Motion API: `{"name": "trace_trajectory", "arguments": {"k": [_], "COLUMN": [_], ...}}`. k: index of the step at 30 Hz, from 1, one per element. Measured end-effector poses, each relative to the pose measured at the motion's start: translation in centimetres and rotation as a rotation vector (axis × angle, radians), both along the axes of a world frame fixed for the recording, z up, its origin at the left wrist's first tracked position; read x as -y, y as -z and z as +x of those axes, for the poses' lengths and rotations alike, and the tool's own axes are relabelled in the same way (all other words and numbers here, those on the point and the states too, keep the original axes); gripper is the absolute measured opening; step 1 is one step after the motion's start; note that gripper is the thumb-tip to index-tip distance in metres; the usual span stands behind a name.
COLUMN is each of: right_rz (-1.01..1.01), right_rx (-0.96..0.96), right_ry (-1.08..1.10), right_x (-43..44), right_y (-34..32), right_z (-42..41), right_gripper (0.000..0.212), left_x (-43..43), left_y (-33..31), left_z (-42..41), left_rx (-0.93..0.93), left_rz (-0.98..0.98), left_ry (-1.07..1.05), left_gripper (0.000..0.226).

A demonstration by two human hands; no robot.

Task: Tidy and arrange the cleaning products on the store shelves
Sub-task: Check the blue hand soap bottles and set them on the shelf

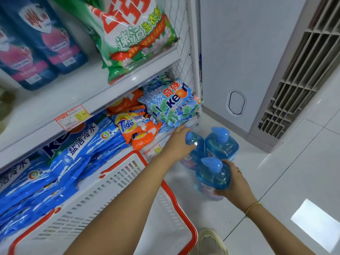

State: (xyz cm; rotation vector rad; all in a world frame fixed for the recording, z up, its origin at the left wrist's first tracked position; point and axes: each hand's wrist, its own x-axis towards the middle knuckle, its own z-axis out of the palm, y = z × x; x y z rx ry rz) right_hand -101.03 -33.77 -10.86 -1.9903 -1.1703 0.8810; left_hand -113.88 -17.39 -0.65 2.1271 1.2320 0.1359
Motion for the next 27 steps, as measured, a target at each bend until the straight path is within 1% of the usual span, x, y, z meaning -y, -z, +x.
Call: {"name": "trace_trajectory", "arguments": {"k": [2,3,5,6,7,8,9,10,12,13,14,15,16,17,18,20,21,23,26,27], "right_rz": [-0.218,-0.315,-0.408,-0.396,-0.339,-0.255,-0.142,-0.021,0.235,0.362,0.456,0.503,0.514,0.503,0.465,0.384,0.373,0.319,0.145,0.125], "right_rx": [0.118,0.192,0.366,0.451,0.526,0.596,0.642,0.645,0.542,0.491,0.458,0.439,0.431,0.446,0.473,0.501,0.512,0.568,0.731,0.776], "right_ry": [-0.166,-0.247,-0.340,-0.344,-0.326,-0.306,-0.291,-0.278,-0.288,-0.303,-0.329,-0.364,-0.402,-0.436,-0.459,-0.487,-0.505,-0.576,-0.687,-0.686], "right_x": [-0.2,-0.3,-1.0,-1.7,-2.7,-3.8,-4.9,-6.2,-8.9,-10.5,-12.5,-14.8,-17.4,-20.2,-22.8,-27.3,-29.2,-32.1,-34.7,-35.2], "right_y": [-2.6,-4.1,-7.8,-9.9,-12.1,-14.7,-17.4,-20.3,-25.8,-27.8,-29.5,-30.7,-31.5,-32.1,-32.5,-32.0,-31.3,-29.3,-26.8,-26.3], "right_z": [0.7,1.1,1.2,0.9,0.3,-0.7,-1.9,-3.5,-7.3,-9.0,-10.6,-12.1,-13.4,-14.8,-16.1,-18.6,-19.6,-21.4,-23.1,-23.3], "right_gripper": [0.091,0.086,0.065,0.050,0.036,0.021,0.010,0.015,0.032,0.035,0.033,0.027,0.019,0.015,0.023,0.044,0.048,0.054,0.061,0.061], "left_x": [0.4,0.7,1.7,2.1,2.4,2.6,2.6,2.4,1.3,0.4,-0.8,-2.2,-3.7,-5.7,-7.7,-12.2,-14.4,-18.1,-22.4,-23.6], "left_y": [-1.3,-2.0,-3.6,-4.6,-5.7,-7.2,-8.9,-10.9,-14.9,-16.7,-18.3,-19.7,-21.0,-21.7,-22.3,-22.0,-21.8,-21.1,-20.8,-21.0], "left_z": [-1.3,-2.3,-4.9,-6.3,-7.8,-9.4,-11.0,-12.5,-15.7,-17.3,-18.8,-20.2,-21.5,-22.7,-23.9,-26.2,-27.2,-28.8,-29.8,-30.0], "left_rx": [-0.003,0.010,0.094,0.162,0.236,0.305,0.368,0.426,0.524,0.548,0.557,0.553,0.560,0.573,0.578,0.570,0.580,0.581,0.518,0.523], "left_rz": [-0.046,-0.069,-0.089,-0.085,-0.062,-0.030,0.019,0.081,0.228,0.297,0.352,0.388,0.398,0.384,0.362,0.314,0.303,0.281,0.288,0.277], "left_ry": [-0.023,-0.056,-0.142,-0.191,-0.238,-0.280,-0.309,-0.340,-0.412,-0.451,-0.487,-0.524,-0.556,-0.593,-0.640,-0.726,-0.755,-0.807,-0.886,-0.910], "left_gripper": [0.057,0.053,0.044,0.036,0.026,0.015,0.010,0.016,0.026,0.029,0.032,0.032,0.028,0.018,0.011,0.031,0.036,0.050,0.076,0.078]}}
